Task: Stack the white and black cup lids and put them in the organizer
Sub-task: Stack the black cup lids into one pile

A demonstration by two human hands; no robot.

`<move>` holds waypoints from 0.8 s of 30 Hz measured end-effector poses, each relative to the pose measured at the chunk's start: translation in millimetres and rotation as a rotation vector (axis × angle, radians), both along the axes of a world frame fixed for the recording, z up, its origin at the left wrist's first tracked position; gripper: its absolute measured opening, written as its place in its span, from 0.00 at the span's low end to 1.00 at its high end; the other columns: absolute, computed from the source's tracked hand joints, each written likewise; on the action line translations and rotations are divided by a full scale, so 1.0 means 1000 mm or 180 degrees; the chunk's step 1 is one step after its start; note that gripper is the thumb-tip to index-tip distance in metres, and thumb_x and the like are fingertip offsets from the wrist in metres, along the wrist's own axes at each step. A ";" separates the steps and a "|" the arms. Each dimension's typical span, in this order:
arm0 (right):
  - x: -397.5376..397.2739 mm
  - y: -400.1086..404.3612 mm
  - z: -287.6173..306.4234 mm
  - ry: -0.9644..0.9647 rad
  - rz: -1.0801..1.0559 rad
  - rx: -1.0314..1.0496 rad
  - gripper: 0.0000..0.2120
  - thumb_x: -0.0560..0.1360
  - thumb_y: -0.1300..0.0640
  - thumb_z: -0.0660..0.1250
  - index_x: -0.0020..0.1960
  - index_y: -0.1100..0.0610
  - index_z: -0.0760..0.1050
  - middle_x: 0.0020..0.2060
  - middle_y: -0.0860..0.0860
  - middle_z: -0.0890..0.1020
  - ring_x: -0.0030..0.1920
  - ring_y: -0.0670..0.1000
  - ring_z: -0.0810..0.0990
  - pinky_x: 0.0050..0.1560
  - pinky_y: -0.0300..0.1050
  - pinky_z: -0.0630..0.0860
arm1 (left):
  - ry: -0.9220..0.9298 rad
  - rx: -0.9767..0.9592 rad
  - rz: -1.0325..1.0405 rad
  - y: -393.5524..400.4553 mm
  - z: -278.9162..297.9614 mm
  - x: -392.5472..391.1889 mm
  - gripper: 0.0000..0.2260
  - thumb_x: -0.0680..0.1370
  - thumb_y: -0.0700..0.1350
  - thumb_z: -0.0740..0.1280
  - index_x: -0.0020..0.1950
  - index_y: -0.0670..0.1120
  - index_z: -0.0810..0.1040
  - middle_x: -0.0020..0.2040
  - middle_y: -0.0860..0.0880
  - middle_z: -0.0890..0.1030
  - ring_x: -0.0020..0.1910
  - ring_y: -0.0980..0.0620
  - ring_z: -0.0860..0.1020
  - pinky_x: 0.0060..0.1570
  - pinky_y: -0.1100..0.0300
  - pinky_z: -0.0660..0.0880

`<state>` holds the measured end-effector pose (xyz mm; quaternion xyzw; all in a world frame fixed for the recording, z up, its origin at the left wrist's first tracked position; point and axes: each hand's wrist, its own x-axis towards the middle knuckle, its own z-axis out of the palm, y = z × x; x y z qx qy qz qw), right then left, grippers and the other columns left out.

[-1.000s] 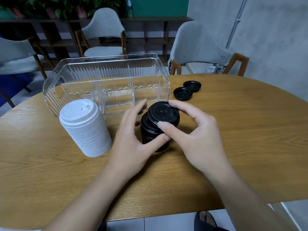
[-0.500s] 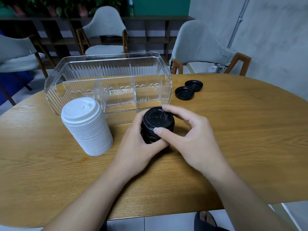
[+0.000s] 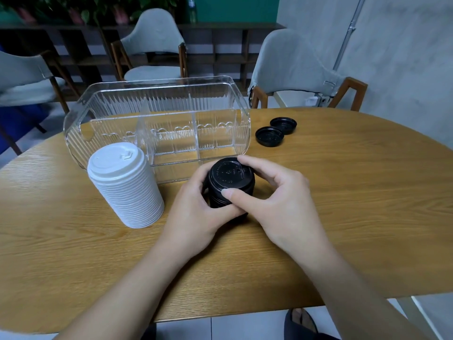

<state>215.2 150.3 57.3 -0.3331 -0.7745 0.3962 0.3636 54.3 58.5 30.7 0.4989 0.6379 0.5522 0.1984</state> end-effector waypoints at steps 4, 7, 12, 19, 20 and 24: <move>-0.005 -0.011 -0.001 0.0038 -0.0224 0.0098 0.29 0.70 0.44 0.84 0.70 0.39 0.83 0.61 0.30 0.85 0.67 0.36 0.81 0.74 0.45 0.76 | 0.0007 0.0054 0.0164 0.000 -0.002 0.004 0.34 0.70 0.48 0.85 0.74 0.56 0.78 0.65 0.62 0.86 0.66 0.59 0.84 0.65 0.64 0.77; -0.004 -0.012 -0.003 0.0174 -0.0091 -0.0057 0.31 0.72 0.49 0.84 0.73 0.42 0.81 0.63 0.32 0.85 0.68 0.36 0.81 0.73 0.46 0.77 | -0.0015 0.0042 0.0157 0.000 -0.002 0.005 0.34 0.71 0.47 0.86 0.74 0.56 0.77 0.65 0.62 0.85 0.66 0.59 0.83 0.65 0.65 0.77; 0.000 -0.007 -0.005 0.0522 0.0231 -0.0543 0.37 0.75 0.53 0.83 0.81 0.46 0.73 0.70 0.35 0.82 0.73 0.36 0.78 0.77 0.46 0.75 | -0.0089 0.0058 0.0010 0.000 0.003 0.006 0.30 0.75 0.47 0.84 0.74 0.55 0.77 0.67 0.60 0.85 0.68 0.56 0.83 0.68 0.58 0.77; 0.007 0.000 -0.005 0.0658 0.0414 -0.0627 0.20 0.81 0.57 0.77 0.71 0.46 0.82 0.64 0.39 0.87 0.69 0.43 0.83 0.75 0.51 0.77 | -0.0219 0.0124 0.0067 0.003 0.007 0.006 0.28 0.76 0.53 0.82 0.75 0.54 0.77 0.67 0.60 0.85 0.69 0.55 0.83 0.70 0.55 0.77; 0.009 0.002 -0.005 0.0615 0.0428 -0.0629 0.21 0.81 0.56 0.77 0.72 0.46 0.81 0.65 0.39 0.86 0.69 0.42 0.83 0.75 0.51 0.77 | -0.0215 0.0114 0.0074 0.004 0.007 0.006 0.29 0.76 0.54 0.82 0.75 0.55 0.76 0.67 0.61 0.85 0.69 0.56 0.83 0.70 0.55 0.77; 0.014 0.017 -0.009 0.0481 0.0108 -0.0571 0.20 0.81 0.49 0.77 0.73 0.45 0.82 0.65 0.37 0.86 0.69 0.38 0.82 0.74 0.48 0.77 | -0.0204 0.0055 0.0104 0.008 0.006 0.004 0.31 0.75 0.53 0.83 0.76 0.55 0.75 0.67 0.61 0.85 0.70 0.56 0.82 0.72 0.52 0.76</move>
